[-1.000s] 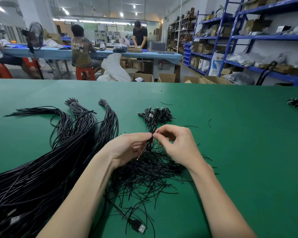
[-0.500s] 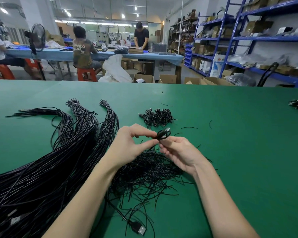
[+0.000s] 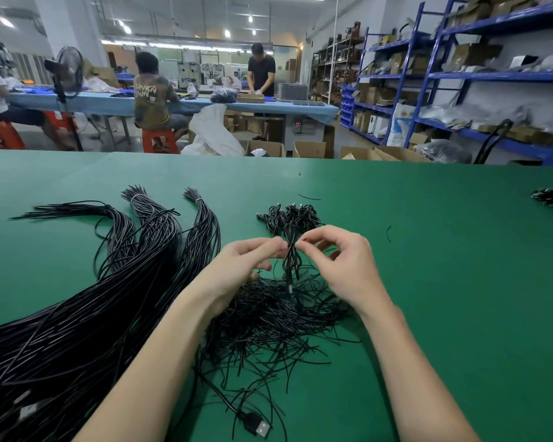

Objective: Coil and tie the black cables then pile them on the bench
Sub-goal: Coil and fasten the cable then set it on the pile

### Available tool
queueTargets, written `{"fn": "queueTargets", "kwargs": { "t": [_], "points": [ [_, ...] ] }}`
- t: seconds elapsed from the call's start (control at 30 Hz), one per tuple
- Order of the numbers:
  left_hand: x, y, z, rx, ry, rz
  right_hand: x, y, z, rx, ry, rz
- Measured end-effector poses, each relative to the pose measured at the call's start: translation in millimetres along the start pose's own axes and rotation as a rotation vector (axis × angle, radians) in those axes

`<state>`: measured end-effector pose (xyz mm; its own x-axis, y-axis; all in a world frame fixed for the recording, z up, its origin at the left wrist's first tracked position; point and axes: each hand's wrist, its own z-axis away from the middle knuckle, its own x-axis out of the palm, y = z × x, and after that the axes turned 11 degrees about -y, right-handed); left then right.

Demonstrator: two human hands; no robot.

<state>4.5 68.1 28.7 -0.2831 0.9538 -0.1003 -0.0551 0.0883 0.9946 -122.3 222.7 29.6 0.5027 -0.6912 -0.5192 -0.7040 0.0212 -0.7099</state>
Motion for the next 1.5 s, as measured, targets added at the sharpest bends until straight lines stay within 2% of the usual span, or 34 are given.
{"fn": "queueTargets", "kwargs": {
  "t": [0.1,0.2,0.27,0.33,0.37,0.47,0.5,0.53,0.57,0.6,0.7,0.73,0.77,0.8,0.87,0.97,1.03,1.07,1.13,1.17,1.2,1.23,1.3,1.37,1.43,1.5],
  "points": [
    [-0.2,-1.6,0.3,-0.013,-0.008,0.015,3.2,-2.8,1.0,-0.081,-0.032,0.05],
    [2.1,1.1,2.8,-0.05,-0.028,0.043,3.7,-3.9,0.7,-0.061,-0.015,0.058],
    [4.4,1.1,3.1,0.016,0.033,0.018,4.8,-6.0,-0.5,0.039,-0.01,-0.032],
    [7.7,2.7,3.4,0.17,0.118,-0.087,5.3,-8.0,-2.9,0.136,-0.029,-0.205],
    [7.6,0.8,2.9,0.301,0.17,-0.225,4.9,-7.5,-3.4,0.181,-0.05,-0.289],
    [-0.6,-3.2,-0.1,0.803,0.389,-0.998,2.4,-3.3,-1.0,0.358,-0.186,-0.528],
    [-1.1,-5.1,-0.8,0.914,0.445,-1.19,2.7,-1.7,0.5,0.403,-0.22,-0.596],
    [0.1,-7.2,-1.8,0.927,0.486,-1.266,3.7,-0.4,1.3,0.415,-0.22,-0.625],
    [3.4,-8.9,-3.1,0.849,0.511,-1.217,4.9,1.2,0.7,0.392,-0.187,-0.58],
    [7.5,-9.5,-3.8,0.701,0.493,-1.061,6.2,2.4,-0.1,0.343,-0.132,-0.466],
    [17.8,0.4,-0.5,0.074,0.176,-0.2,10.8,3.3,0.2,0.183,0.001,-0.168],
    [18.0,2.6,-0.2,-0.077,0.066,0.014,11.4,4.3,0.7,0.136,0.005,-0.125],
    [16.1,2.2,-1.2,-0.145,-0.013,0.14,12.0,5.9,1.3,0.091,-0.009,-0.09],
    [13.1,0.3,-2.3,-0.146,-0.052,0.178,12.4,6.9,2.3,0.059,-0.029,-0.063],
    [11.5,-0.8,-0.5,-0.106,-0.021,0.147,11.8,7.4,3.7,0.056,-0.059,-0.05],
    [9.0,-2.6,1.1,-0.002,0.041,0.021,8.0,8.0,2.3,0.158,-0.09,-0.119],
    [7.6,-3.9,1.4,0.22,0.086,-0.17,6.1,6.7,0.6,0.262,-0.138,-0.251],
    [5.8,-4.6,0.7,0.365,0.138,-0.34,6.0,5.6,0.6,0.328,-0.178,-0.367],
    [3.1,-4.1,-0.4,0.651,0.239,-0.737,7.5,4.9,2.2,0.482,-0.297,-0.702],
    [2.3,-5.1,-1.1,0.734,0.271,-0.851,8.5,4.1,3.0,0.544,-0.338,-0.866],
    [3.1,-7.0,-0.8,0.733,0.278,-0.862,9.4,2.9,3.6,0.574,-0.351,-0.944],
    [4.9,-8.2,0.2,0.646,0.262,-0.773,9.5,2.8,3.5,0.573,-0.337,-0.919],
    [8.3,-8.9,0.3,0.393,0.17,-0.449,6.8,5.9,2.6,0.466,-0.254,-0.609],
    [10.0,-10.3,-1.7,0.237,0.144,-0.231,0.2,6.5,1.8,0.269,-0.193,-0.273],
    [8.1,-10.5,-1.5,0.165,0.137,-0.147,-1.8,4.2,1.9,0.143,-0.189,-0.104],
    [6.1,-8.9,-0.4,0.125,0.09,-0.11,-1.2,2.0,3.0,0.097,-0.146,-0.031]
  ]
}}
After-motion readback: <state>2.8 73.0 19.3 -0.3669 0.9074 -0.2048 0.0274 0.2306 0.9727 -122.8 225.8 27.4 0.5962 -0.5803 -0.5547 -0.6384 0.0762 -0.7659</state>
